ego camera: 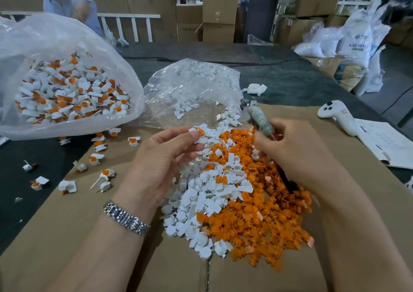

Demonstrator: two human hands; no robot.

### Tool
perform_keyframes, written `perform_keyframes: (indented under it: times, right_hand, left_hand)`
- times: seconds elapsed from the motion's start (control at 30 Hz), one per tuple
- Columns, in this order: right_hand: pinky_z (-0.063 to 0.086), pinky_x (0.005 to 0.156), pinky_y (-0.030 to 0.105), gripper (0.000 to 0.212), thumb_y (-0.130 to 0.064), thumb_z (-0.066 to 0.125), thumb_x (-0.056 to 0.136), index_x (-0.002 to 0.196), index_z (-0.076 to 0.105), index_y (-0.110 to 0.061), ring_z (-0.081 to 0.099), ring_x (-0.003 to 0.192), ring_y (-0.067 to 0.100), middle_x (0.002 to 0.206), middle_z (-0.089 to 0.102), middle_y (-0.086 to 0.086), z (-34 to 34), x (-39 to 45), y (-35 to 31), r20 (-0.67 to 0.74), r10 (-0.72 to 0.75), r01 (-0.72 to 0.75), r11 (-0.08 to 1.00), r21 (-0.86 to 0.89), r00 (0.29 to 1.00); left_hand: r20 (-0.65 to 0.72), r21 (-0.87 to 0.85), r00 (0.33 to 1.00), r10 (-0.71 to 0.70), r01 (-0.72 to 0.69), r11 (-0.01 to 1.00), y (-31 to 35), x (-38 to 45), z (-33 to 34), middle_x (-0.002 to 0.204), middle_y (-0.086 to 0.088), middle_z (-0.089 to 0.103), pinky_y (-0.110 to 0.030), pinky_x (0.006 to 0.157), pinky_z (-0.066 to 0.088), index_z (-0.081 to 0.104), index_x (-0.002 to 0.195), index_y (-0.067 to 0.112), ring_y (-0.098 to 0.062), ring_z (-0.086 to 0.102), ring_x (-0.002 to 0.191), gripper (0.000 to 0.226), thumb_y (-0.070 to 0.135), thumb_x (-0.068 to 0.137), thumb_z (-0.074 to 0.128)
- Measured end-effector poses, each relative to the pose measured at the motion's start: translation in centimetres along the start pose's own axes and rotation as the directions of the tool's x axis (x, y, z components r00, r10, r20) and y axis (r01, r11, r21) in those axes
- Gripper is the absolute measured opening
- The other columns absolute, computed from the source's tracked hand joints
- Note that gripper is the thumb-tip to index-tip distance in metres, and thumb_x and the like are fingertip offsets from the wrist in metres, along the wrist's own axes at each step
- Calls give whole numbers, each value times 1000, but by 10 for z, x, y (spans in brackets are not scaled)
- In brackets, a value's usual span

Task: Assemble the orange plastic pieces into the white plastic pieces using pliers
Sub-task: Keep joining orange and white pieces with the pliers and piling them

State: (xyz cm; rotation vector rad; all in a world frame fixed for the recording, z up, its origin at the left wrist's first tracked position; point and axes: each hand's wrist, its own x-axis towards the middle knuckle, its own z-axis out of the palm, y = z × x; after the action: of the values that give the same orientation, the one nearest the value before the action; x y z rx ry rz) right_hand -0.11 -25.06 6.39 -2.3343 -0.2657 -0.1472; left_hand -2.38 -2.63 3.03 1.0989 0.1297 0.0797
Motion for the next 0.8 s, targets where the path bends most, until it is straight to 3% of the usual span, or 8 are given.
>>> perform_keyframes:
  times: [0.1,0.17,0.23,0.3,0.4,0.57,0.67,0.8]
  right_hand:
    - [51,58,15,10,-38,65,91,91,69,-29,65,63,0,77,72,-9,-10,-9,-10,227,-3,-21,994,104,974]
    - [56,70,26,21,-39,59,96,91,71,-22,70,71,4,80,74,-5,-7,-11,-16,352,-13,-23,995,96,936]
    - [51,67,23,31,-40,52,101,89,69,-17,67,68,2,80,74,-2,-2,-11,-22,409,-10,8,1000,6,912]
    - [43,54,13,36,-41,48,103,87,68,-16,60,57,-4,74,70,-4,1,-9,-29,430,-10,39,997,-60,903]
    - [38,48,9,37,-41,48,104,86,68,-15,55,51,-7,64,63,-9,3,-8,-35,453,-27,64,996,-67,891]
    - [48,59,20,37,-41,45,104,84,63,-15,62,59,1,75,72,-2,10,-10,-41,479,-34,67,996,-52,877]
    - [49,56,21,40,-41,43,105,87,62,-10,61,55,3,75,71,3,15,-12,-42,476,-32,79,994,-78,879]
    - [53,62,37,41,-44,43,105,85,59,-11,64,61,21,75,70,9,23,-15,-45,443,-13,56,995,-83,896]
  left_hand:
    - [3,-6,1000,21,-21,1000,0,0,1,88,-9,78,-18,59,56,81,84,9,-16,74,72,11,9,73,80]
    - [10,-13,999,30,-30,999,0,0,1,87,-7,78,-18,60,56,79,88,8,-16,74,73,14,9,74,80]
    - [17,-18,999,35,-35,999,0,0,1,87,-7,77,-18,61,56,78,93,6,-16,74,74,18,9,75,80]
    - [19,-12,999,42,-42,999,0,0,1,87,-7,77,-18,61,56,78,94,5,-16,74,74,19,10,75,80]
    - [14,-4,998,56,-56,998,0,0,2,85,-9,77,-18,58,56,78,89,6,-16,74,71,14,9,75,79]
    - [-2,27,997,81,-81,996,-2,0,3,82,-10,77,-19,57,55,75,86,4,-15,72,67,8,6,79,77]
    - [-17,59,994,104,-102,993,-3,-1,3,80,-10,76,-19,58,55,75,86,4,-15,72,66,10,8,78,78]
    - [-19,51,993,115,-114,992,-2,-1,3,81,-11,77,-19,61,57,75,84,5,-16,73,68,13,12,74,78]
